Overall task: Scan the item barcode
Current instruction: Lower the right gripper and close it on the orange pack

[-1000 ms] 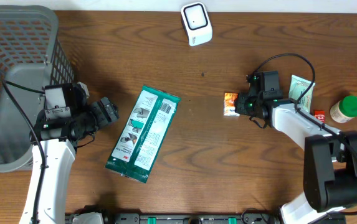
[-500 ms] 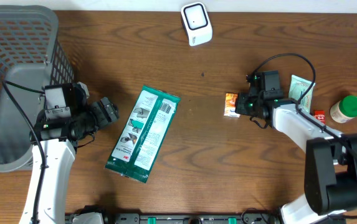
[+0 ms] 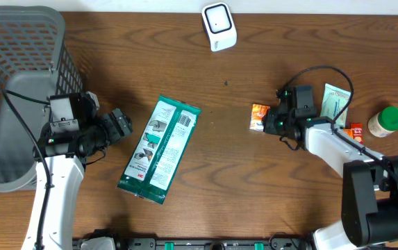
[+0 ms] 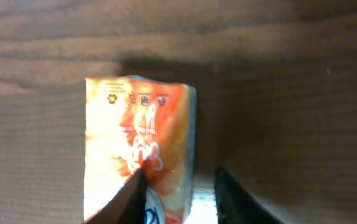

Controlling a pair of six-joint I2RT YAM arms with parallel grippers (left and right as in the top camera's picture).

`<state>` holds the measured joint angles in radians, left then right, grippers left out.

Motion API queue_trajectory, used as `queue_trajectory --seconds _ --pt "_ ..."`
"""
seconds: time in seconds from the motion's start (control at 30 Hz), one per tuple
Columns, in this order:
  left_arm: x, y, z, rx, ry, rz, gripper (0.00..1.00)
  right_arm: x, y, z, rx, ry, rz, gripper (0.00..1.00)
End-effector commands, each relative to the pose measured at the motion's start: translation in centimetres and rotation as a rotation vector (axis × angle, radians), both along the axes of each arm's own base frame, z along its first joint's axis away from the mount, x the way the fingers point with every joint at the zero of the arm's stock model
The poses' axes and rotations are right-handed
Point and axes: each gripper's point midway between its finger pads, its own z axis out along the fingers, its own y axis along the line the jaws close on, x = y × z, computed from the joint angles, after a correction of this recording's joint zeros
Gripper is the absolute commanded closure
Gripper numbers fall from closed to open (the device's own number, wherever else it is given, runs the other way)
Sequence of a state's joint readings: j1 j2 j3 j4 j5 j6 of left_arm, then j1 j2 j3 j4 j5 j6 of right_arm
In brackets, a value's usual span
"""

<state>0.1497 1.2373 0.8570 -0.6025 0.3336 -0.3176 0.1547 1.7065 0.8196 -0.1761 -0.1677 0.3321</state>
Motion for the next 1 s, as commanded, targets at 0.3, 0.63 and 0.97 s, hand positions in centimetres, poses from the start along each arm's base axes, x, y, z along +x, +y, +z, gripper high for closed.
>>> queue_trajectory --seconds 0.3,0.63,0.97 --pt "0.1 0.5 0.0 0.005 0.005 0.026 0.07 -0.7 -0.7 -1.7 -0.024 0.012 -0.020 0.71" --pt "0.1 0.5 0.0 0.005 0.005 0.027 0.07 -0.9 -0.7 -2.6 -0.020 0.034 -0.036 0.74" --pt "0.1 0.5 0.0 0.005 0.005 0.027 0.07 -0.5 0.0 -3.3 0.015 0.033 -0.018 0.99"
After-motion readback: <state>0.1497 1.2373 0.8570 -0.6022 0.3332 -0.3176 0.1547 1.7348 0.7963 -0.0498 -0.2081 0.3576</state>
